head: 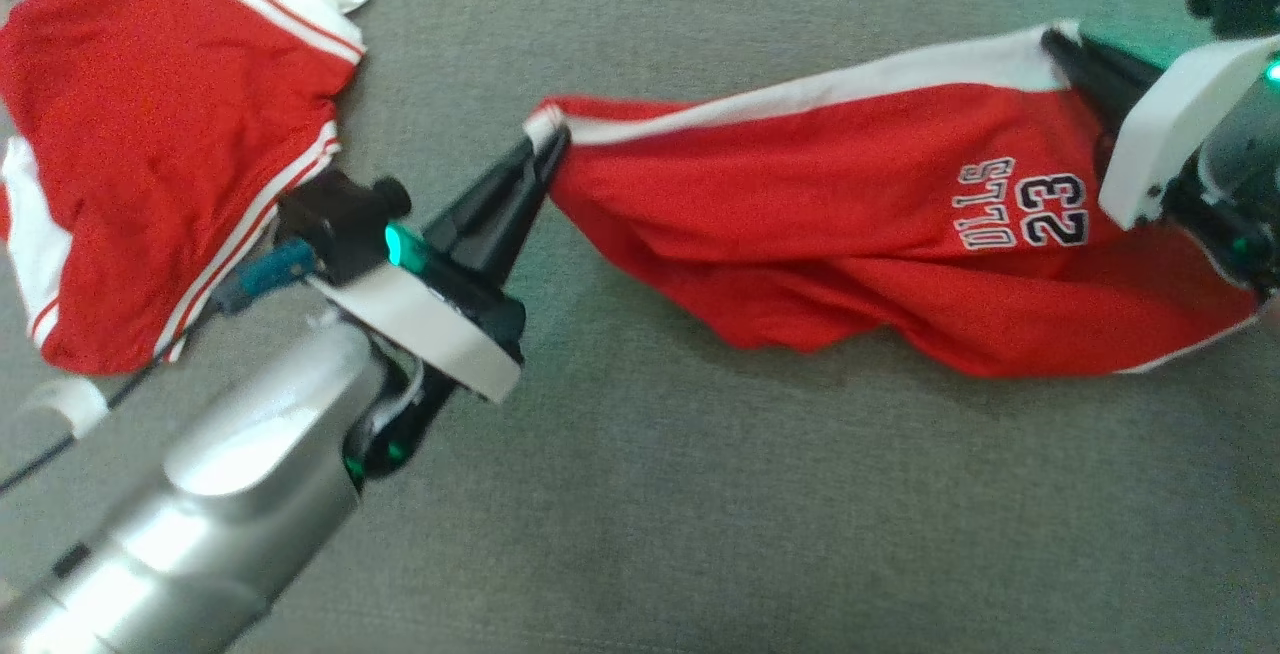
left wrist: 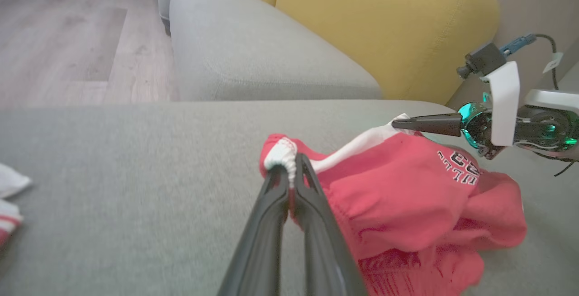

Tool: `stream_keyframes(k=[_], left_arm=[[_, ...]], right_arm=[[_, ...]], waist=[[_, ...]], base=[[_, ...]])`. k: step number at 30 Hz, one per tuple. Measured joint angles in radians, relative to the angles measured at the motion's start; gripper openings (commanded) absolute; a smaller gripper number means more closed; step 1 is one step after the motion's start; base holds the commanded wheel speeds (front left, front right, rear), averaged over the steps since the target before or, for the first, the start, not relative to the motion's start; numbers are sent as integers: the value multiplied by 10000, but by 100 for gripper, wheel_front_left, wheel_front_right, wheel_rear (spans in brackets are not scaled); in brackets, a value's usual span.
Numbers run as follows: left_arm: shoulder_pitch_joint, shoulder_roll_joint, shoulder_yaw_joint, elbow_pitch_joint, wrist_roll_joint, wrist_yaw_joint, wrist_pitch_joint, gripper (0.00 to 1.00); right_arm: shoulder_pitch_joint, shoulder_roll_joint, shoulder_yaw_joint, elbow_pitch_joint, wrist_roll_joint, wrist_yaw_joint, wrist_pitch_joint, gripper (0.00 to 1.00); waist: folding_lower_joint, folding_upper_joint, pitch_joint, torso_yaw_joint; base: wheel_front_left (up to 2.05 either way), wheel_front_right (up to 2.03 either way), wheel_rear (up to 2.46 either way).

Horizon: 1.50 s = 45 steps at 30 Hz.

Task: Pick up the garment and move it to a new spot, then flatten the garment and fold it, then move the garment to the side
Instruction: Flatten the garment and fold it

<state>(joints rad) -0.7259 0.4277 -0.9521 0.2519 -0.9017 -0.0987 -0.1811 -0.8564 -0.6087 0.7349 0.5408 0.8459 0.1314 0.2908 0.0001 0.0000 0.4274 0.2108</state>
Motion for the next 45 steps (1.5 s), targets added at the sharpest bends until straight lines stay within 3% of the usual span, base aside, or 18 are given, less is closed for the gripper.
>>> stream_keyframes(k=[5,10,14,16,22,26,33,34,38,45], left_arm=[[-999,174,88,12,566,-27,-48,0],[-3085,274,349,113,1193,-79,123,0],[-5658,-104,627,863,2130,-153,86,0],[-6476,-397,894,1216,2518,50,-249,0],[-7600,-986,1526,1741,3528,403,-769,0],[-6670,-1007,1521,1419,4215,198,-771,0],[-2594,-756,1080,322,5244,96,-769,0],[-2594,-756,1080,322,5244,96,-769,0],[-68,-754,1076,-192,5486,502,-767,0],[2929,-796,500,-504,6125,999,-767,0]], right_arm=[[-811,-232,-184,-192,90,0,-1191,0],[-2318,-777,-568,-495,59,0,-2092,0],[-3807,-1162,-1381,-476,-568,0,-3200,0],[-4400,-1221,-1697,-447,-857,0,-3664,0],[-5075,-1283,-2481,-512,-1620,0,-4773,0],[-4484,-1287,-2727,-922,-1624,0,-5033,0],[-293,-1099,-3264,-1931,-1503,0,-5202,0],[-293,-1099,-3264,-1931,-1503,0,-5202,0],[2436,-681,-4010,-2543,-1630,0,-5210,0],[6959,282,-6508,-4395,-2408,0,-5026,0]], waist=[[0,0,-116,-398],[0,0,-47,-966],[0,0,241,-1625],[1,0,379,-1890],[1,0,682,-2606],[0,0,677,-2839],[0,0,358,-2909],[0,0,358,-2909],[-2,0,36,-3004],[-3,1,-712,-3069]], base=[[0,0,0],[0,0,0],[0,0,0],[0,0,0],[0,0,0],[0,0,0],[0,0,0],[0,0,0],[0,0,0],[0,0,0]])
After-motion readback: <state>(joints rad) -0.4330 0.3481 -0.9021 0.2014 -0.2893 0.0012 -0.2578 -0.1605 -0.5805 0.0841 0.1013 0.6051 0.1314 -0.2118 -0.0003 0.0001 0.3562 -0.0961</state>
